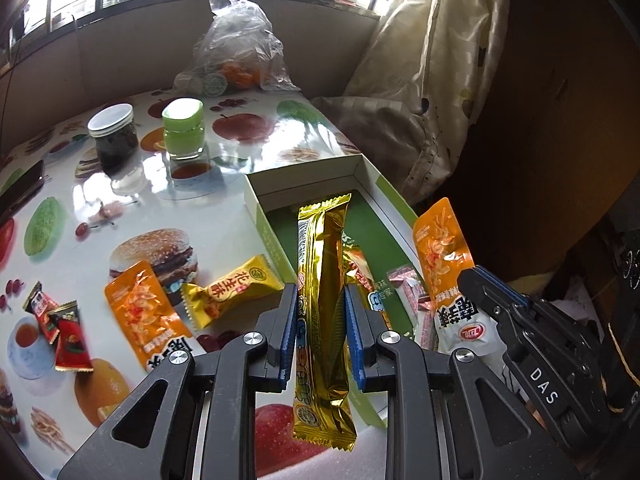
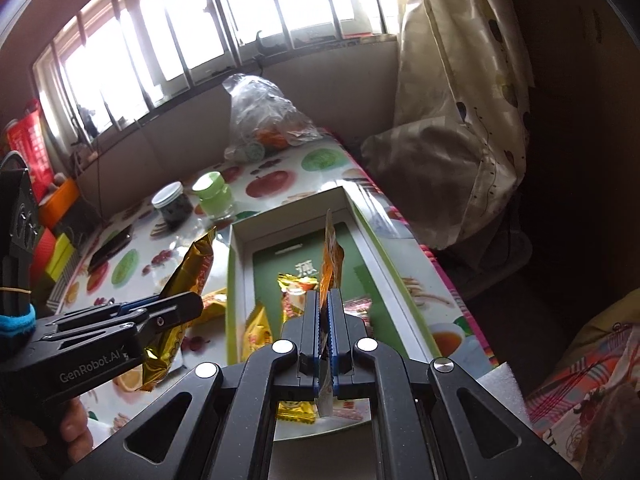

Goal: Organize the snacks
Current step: 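Carry the gold bar and the orange packet over the green box with both tools, then lower both snacks into the green box and open both tools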

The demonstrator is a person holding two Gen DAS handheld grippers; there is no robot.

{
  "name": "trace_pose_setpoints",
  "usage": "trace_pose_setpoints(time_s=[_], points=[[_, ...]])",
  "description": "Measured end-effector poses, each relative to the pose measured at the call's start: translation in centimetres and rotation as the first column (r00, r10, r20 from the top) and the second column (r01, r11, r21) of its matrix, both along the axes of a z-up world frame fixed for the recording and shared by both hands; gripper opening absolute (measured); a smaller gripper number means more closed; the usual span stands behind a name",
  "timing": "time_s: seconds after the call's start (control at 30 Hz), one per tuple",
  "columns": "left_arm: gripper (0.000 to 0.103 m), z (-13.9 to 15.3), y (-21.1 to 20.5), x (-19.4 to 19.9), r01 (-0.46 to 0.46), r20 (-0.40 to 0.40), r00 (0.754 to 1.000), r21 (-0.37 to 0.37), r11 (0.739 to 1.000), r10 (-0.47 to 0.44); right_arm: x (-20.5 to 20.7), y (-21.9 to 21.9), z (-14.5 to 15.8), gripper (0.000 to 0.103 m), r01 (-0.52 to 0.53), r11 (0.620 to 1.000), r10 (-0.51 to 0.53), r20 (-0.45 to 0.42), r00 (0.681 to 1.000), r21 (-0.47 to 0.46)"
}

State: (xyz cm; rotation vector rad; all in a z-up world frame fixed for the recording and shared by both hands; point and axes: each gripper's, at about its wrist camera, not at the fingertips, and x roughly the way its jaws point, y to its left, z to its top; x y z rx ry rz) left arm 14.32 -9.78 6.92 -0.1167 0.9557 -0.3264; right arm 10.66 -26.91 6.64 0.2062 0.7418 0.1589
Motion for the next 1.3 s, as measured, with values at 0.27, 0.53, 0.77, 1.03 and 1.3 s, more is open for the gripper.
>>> trace_pose_setpoints(time_s=[0.27,0.53,0.77,1.03,1.3], points=[[0.024,-1.2,-1.1,1.4,0.012,-0.036,0.999,-0.003,1.000,-0.012,0.7,0.2,-0.4,0.004,-0.009,1.000,0.009,-0.003,1.000,-0.005],[0.024,-1.9,-1.9,2.6,0.016,-0.048,0.999,0.000,1.000,-0.016,1.4,1.6,-1.8,0.004,-0.038,0.999,0.037,-0.032,0.999,-0.017],[0.024,-2.5,-2.4,3.3,0.020,-0.066,0.998,0.002,1.000,-0.020,1.7,1.7,-2.4,0.004,-0.042,0.999,0.042,-0.031,0.999,-0.001],[0.024,-3.3,-2.7,4.0,0.019,-0.090,0.996,0.005,1.000,-0.018,2.1,0.5,-3.1,0.006,-0.003,0.999,0.006,-0.067,0.998,0.033],[0.025,-3.5,-3.0,4.0,0.032,-0.096,0.995,0.010,0.999,-0.031,2.1,0.1,-3.2,0.008,0.008,1.000,-0.007,-0.070,0.998,0.023]])
